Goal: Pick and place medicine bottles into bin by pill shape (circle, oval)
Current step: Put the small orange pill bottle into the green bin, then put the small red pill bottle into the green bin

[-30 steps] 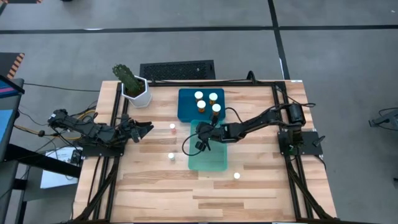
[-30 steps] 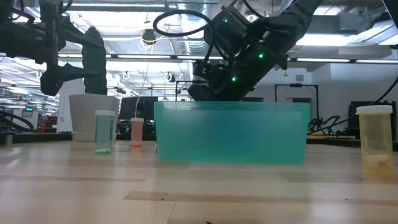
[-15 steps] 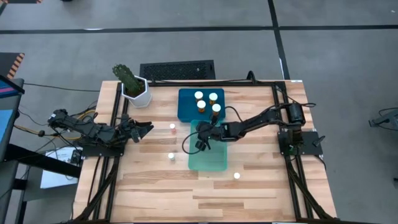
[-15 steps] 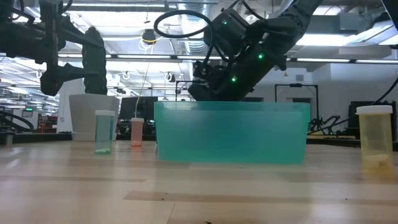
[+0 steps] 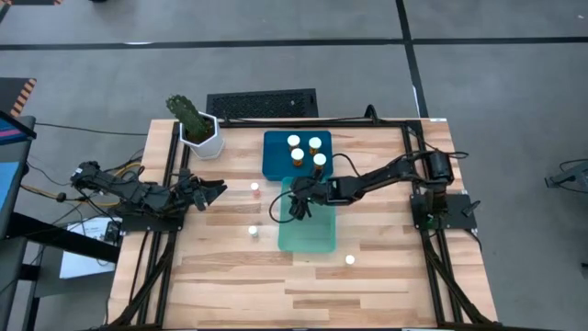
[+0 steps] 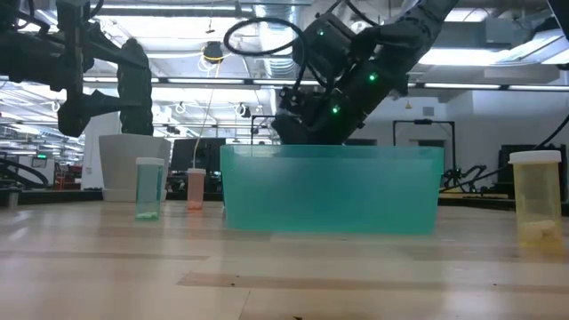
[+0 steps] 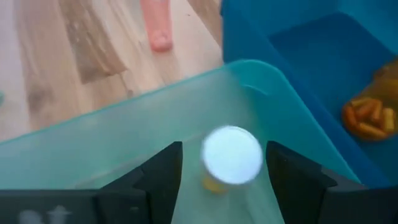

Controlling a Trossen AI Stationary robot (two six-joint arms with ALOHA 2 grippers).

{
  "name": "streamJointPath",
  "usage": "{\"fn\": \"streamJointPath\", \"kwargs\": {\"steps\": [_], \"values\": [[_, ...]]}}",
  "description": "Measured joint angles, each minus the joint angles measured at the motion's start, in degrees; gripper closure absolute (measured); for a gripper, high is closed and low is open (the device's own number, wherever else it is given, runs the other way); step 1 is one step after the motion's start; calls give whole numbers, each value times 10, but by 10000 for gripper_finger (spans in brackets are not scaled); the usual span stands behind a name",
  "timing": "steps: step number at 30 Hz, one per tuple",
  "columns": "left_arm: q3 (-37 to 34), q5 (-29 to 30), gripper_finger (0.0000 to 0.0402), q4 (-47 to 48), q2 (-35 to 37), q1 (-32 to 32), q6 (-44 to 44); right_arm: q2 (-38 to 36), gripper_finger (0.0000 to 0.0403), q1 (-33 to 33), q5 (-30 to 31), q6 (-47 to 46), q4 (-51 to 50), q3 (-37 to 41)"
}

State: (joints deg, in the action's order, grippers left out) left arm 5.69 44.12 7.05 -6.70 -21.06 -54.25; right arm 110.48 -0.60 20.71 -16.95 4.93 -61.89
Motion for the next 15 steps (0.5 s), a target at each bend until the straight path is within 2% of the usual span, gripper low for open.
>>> {"fn": "streamJointPath", "kwargs": {"steps": [5, 10, 15], "values": [[0, 0, 113, 0, 0, 0, 0, -24, 163, 2, 0, -1, -37, -1], [0, 0, 113, 0, 0, 0, 2, -86, 163, 7, 0, 3, -94, 0], [0, 0, 113, 0, 0, 0, 2, -153, 163, 18, 2, 23, -64, -3]]}}
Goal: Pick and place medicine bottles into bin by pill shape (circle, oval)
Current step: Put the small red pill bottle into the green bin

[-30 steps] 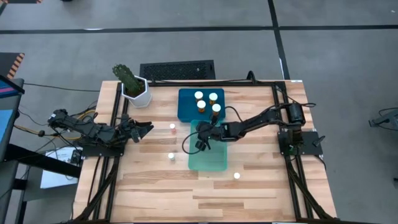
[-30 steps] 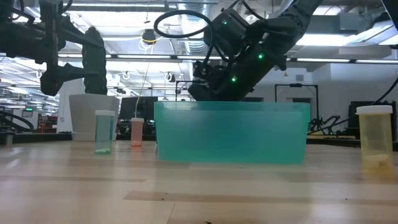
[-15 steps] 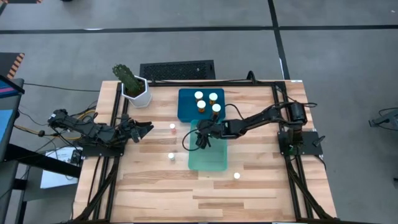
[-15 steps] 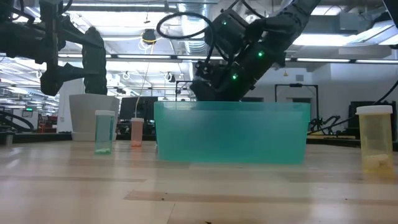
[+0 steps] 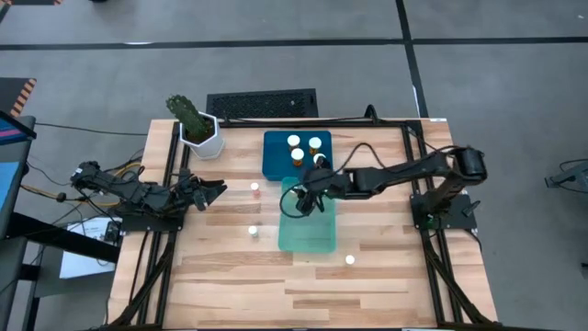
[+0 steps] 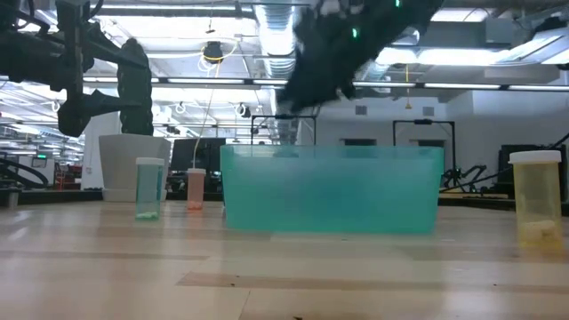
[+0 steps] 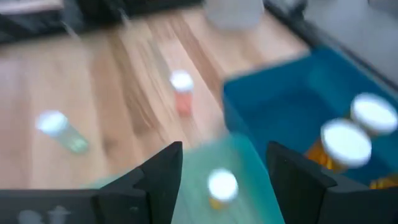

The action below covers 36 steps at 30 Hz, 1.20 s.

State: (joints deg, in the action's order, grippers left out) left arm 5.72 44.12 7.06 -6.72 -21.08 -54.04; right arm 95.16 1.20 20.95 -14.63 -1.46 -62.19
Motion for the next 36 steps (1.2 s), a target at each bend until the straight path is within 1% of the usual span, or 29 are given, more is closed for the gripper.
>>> {"fn": "streamJointPath", "kwargs": {"steps": [3, 6, 12, 15, 19, 20, 24, 25, 28, 31, 36], "values": [[0, 0, 113, 0, 0, 0, 0, 1, 163, 6, 0, 44, 28, -27], [0, 0, 113, 0, 0, 0, 0, 41, 163, 3, -1, 78, 30, -81], [0, 0, 113, 1, 0, 0, 0, 167, 163, -3, -42, 121, 15, -229], [0, 0, 113, 1, 0, 0, 0, 227, 163, -4, -62, 135, -12, -300], [0, 0, 113, 1, 0, 0, 2, 285, 163, -14, -77, 138, -57, -362], [0, 0, 113, 1, 0, 0, 3, 296, 163, -18, -82, 138, -55, -374], [0, 0, 113, 2, 0, 0, 3, 318, 163, -33, -90, 132, -61, -385], [0, 0, 113, 4, 0, 0, 3, 319, 163, -37, -91, 130, -76, -384], [0, 0, 113, 9, 0, 0, 3, 329, 163, -47, -99, 125, -60, -386], [0, 0, 113, 12, 0, 0, 3, 335, 163, -56, -115, 121, -70, -384], [0, 0, 113, 13, 0, 0, 4, 347, 163, -63, -122, 103, -72, -384]]}}
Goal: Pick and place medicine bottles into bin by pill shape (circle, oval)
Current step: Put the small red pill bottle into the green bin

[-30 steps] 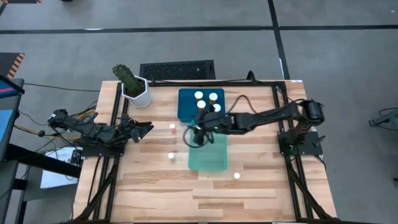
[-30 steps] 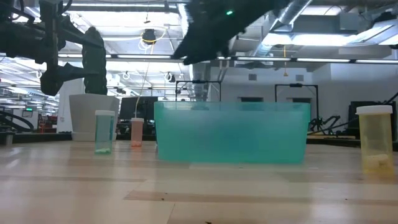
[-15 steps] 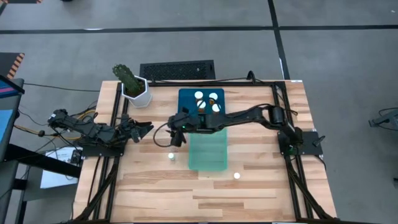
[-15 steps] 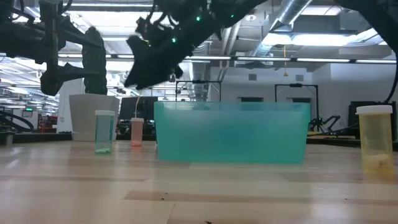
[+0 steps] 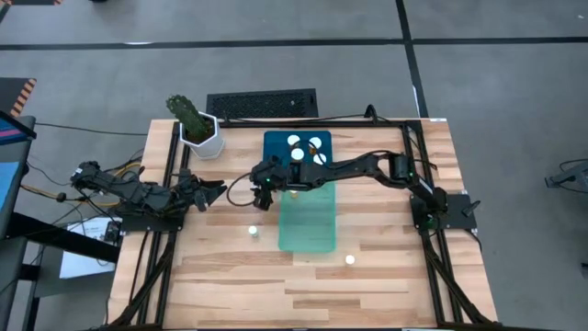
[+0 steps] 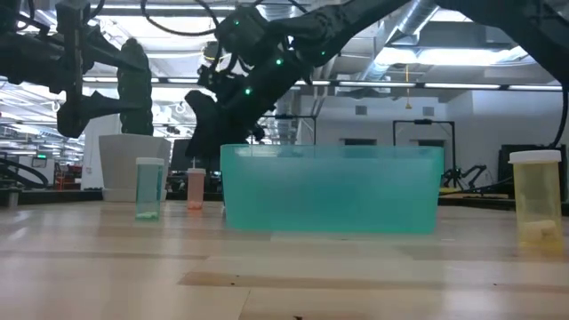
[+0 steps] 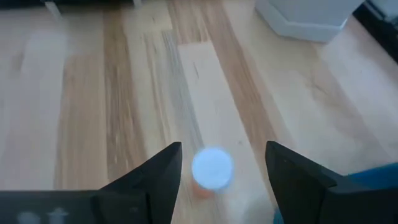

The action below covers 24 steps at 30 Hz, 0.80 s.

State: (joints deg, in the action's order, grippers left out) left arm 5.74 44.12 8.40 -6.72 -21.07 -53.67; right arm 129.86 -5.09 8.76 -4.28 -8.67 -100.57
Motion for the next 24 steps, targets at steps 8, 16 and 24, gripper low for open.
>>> {"fn": "streamJointPath", "kwargs": {"steps": [8, 16, 24], "values": [[0, 0, 113, 0, 0, 0, 0, -2, 163, -6, 0, -2, 10, -1], [0, 0, 113, 3, 0, 0, 0, 21, 163, -5, -2, -4, 7, 0], [0, 0, 113, 3, 0, 0, 0, 32, 163, -4, -7, -7, 16, 0]]}}
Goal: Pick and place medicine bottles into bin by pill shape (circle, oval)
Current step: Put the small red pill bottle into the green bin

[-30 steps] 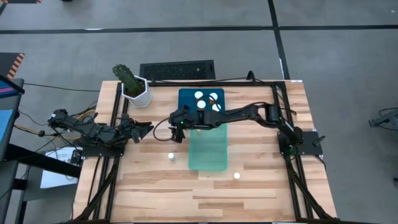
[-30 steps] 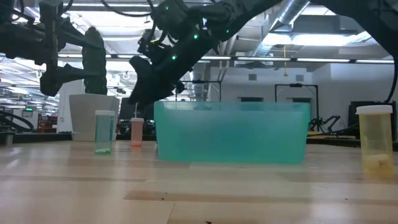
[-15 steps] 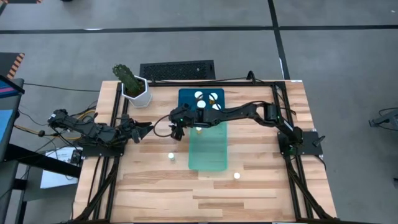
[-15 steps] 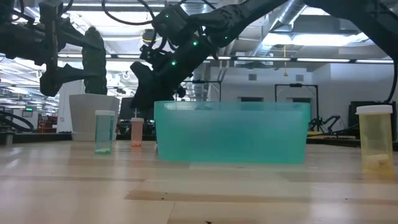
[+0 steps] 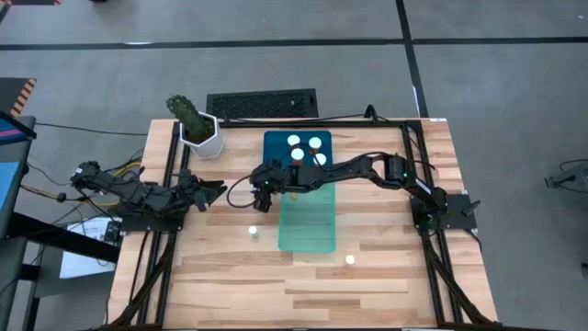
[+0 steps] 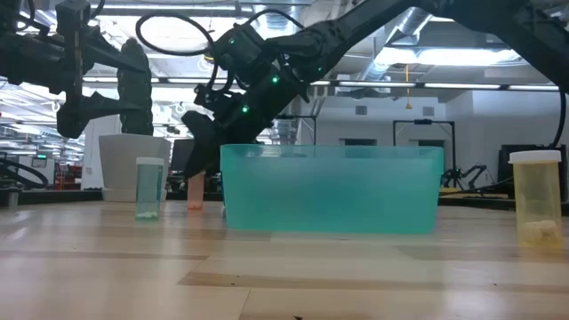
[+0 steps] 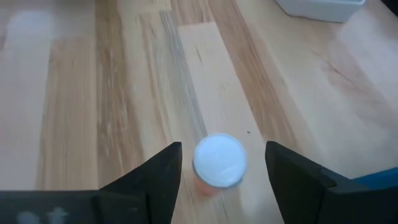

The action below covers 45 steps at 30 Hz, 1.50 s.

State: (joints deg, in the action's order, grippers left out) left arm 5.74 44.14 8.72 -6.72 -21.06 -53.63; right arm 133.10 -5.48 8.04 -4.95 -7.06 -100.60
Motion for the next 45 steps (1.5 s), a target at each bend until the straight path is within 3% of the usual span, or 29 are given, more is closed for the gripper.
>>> {"fn": "streamJointPath", "kwargs": {"steps": [5, 17, 24, 30, 35, 41, 45], "values": [[0, 0, 113, 2, 0, 0, 0, 0, 178, -3, -3, -2, -2, 0], [0, 0, 113, 11, 0, 0, -5, 0, 286, -2, -9, 3, -2, 0], [0, 0, 113, 11, 0, 0, -5, -25, 287, 2, -9, 2, -14, 0], [0, -2, 113, 8, 0, 0, -7, -113, 283, 2, -9, 19, -95, 0], [0, -4, 113, 8, 0, 0, -7, -227, 283, 2, -8, 43, -156, 33], [0, -3, 113, 9, 0, 0, -7, -398, 278, 7, -3, -10, -172, 195], [0, -3, 113, 13, 0, 0, -5, -496, 279, 25, 41, -63, -125, 340]]}}
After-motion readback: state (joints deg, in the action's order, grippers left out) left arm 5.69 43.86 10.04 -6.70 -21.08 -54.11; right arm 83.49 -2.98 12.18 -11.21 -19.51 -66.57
